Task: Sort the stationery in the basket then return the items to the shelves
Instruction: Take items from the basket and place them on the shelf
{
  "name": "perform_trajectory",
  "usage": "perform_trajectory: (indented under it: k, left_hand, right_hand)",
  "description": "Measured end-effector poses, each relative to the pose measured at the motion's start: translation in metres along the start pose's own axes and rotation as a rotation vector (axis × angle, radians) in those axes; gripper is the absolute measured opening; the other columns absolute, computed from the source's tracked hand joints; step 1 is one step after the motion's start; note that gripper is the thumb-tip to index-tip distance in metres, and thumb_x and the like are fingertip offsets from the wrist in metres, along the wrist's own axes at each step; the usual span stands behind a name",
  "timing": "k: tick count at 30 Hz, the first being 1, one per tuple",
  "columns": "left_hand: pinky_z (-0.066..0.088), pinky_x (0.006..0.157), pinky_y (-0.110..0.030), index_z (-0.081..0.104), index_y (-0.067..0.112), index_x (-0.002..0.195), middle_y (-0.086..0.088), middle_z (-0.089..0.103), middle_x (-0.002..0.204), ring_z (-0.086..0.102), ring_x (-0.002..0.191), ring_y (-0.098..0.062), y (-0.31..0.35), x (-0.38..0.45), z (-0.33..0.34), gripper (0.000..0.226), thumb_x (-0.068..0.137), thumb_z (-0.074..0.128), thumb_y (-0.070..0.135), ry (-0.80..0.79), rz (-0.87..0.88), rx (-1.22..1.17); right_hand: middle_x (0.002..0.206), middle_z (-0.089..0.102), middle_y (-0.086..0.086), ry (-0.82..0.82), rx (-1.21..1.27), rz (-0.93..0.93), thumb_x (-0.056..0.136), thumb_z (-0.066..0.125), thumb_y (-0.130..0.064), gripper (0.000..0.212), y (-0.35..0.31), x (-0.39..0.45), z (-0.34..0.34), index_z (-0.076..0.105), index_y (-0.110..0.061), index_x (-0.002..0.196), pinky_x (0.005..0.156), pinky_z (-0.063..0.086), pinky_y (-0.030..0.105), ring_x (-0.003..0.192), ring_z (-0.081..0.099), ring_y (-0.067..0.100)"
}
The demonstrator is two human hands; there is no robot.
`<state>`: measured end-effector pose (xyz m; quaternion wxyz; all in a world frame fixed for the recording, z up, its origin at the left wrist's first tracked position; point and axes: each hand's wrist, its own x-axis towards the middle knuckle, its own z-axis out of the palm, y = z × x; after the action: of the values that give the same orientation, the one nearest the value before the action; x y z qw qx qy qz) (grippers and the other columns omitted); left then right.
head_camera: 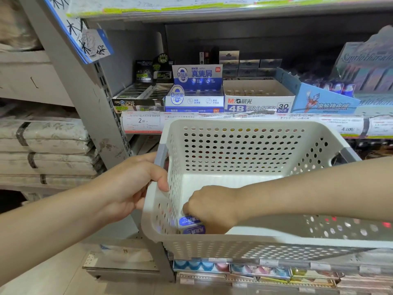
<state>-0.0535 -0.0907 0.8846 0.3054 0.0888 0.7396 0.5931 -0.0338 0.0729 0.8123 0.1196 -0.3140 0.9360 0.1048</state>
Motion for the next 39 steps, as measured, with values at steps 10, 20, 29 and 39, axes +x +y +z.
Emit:
perform_trajectory:
  k: [10,20,29,39]
  left_hand:
    - [0.053,0.08,-0.048,0.075,0.02,0.093,-0.018,0.074,0.093,0.07,0.074,-0.032,0.0,-0.007,-0.008,0.063,0.04,0.051,-0.003,-0.027,0.033,-0.004]
    - [0.045,0.094,-0.067,0.075,0.021,0.095,-0.017,0.074,0.099,0.07,0.092,-0.039,0.006,-0.009,-0.016,0.059,0.047,0.054,-0.006,0.046,-0.02,0.03]
    - [0.049,0.091,-0.062,0.075,0.02,0.093,-0.017,0.075,0.095,0.072,0.085,-0.037,0.007,-0.007,-0.021,0.058,0.044,0.052,-0.003,0.032,-0.027,0.042]
    - [0.045,0.093,-0.066,0.076,0.023,0.09,-0.02,0.074,0.098,0.07,0.088,-0.042,0.007,-0.007,-0.021,0.059,0.044,0.051,-0.003,0.033,-0.027,0.027]
  right_hand:
    - [0.066,0.062,0.007,0.314,0.242,0.127,0.06,0.069,-0.038,0.037,0.034,-0.036,-0.089,0.062,-0.006,0.077,0.055,0.042,0.031,0.057,0.047,0.024]
    - [0.08,0.072,0.01,0.561,0.354,0.342,0.054,0.058,-0.037,0.042,0.112,-0.04,-0.154,0.073,-0.013,0.086,0.063,0.052,0.033,0.064,0.057,0.014]
    - [0.075,0.07,0.006,0.439,0.293,0.556,0.069,0.066,-0.033,0.03,0.172,0.007,-0.172,0.073,-0.008,0.084,0.062,0.052,0.029,0.075,0.065,0.024]
    - [0.108,0.067,0.01,0.379,0.321,0.464,0.084,0.063,-0.028,0.035,0.176,0.034,-0.157,0.066,-0.005,0.111,0.086,0.05,0.032,0.1,0.063,0.025]
